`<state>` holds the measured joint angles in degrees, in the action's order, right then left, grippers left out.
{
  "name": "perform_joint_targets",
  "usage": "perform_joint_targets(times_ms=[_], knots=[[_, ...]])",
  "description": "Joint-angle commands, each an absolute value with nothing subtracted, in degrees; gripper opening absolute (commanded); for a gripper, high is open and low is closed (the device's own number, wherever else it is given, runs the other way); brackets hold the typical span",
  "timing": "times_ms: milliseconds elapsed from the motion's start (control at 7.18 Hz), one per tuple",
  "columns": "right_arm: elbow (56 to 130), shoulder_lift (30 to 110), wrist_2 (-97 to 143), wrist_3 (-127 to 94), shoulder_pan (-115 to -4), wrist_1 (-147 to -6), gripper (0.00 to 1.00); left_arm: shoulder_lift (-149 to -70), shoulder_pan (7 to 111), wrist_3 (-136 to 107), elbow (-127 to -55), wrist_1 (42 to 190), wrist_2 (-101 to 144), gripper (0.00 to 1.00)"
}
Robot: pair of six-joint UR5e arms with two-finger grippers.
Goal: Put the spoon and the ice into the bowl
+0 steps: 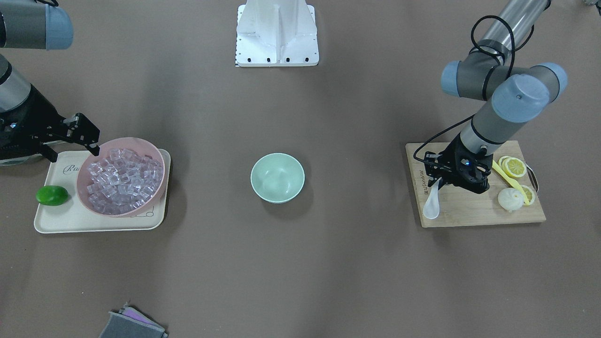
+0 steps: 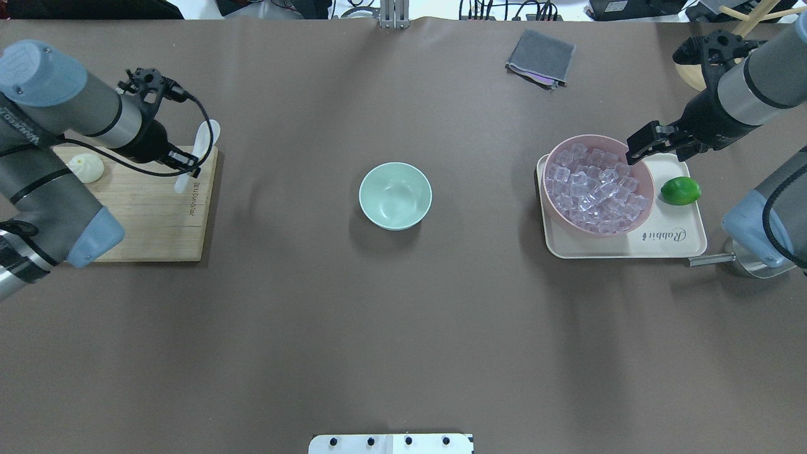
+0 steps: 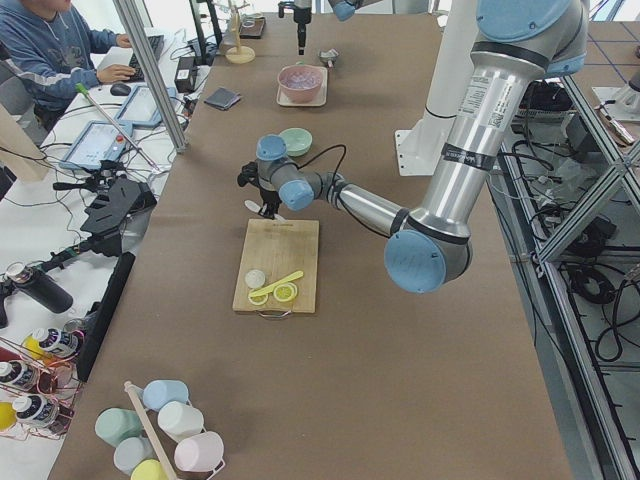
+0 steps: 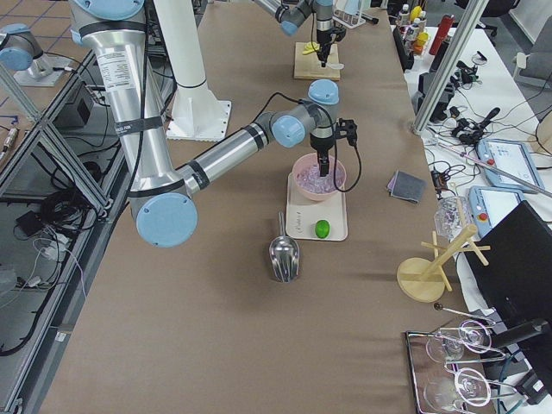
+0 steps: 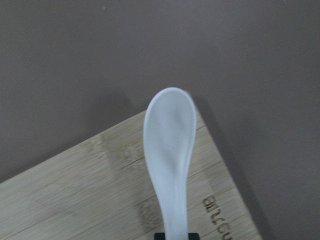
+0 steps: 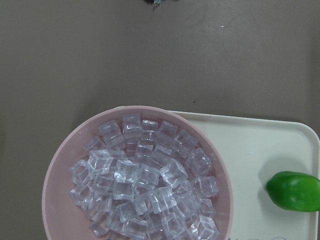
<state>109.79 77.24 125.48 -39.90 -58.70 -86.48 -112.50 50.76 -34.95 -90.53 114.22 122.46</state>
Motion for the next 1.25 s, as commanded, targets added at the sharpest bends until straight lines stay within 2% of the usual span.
perform_joint_targets(times_ms=[0, 279, 975, 1115], knots=[[109.25, 77.26, 125.42, -39.90, -58.71, -86.48, 0.90, -120.99, 43.30, -49.68, -91.67, 113.64, 121.92, 0.00], [109.25, 77.08, 125.51, -39.90, -58.36, -86.40, 0.90, -129.61, 36.60, -56.59, -91.41, 107.18, 114.29, 0.00], [109.07, 76.64, 125.77, -39.99, -58.01, -86.57, 0.90, -134.02, 31.82, -58.54, -87.55, 107.40, 110.74, 0.00], [108.99, 76.29, 125.68, -39.99, -57.66, -86.66, 0.90, -134.29, 31.82, -58.45, -87.28, 107.49, 110.74, 0.20]])
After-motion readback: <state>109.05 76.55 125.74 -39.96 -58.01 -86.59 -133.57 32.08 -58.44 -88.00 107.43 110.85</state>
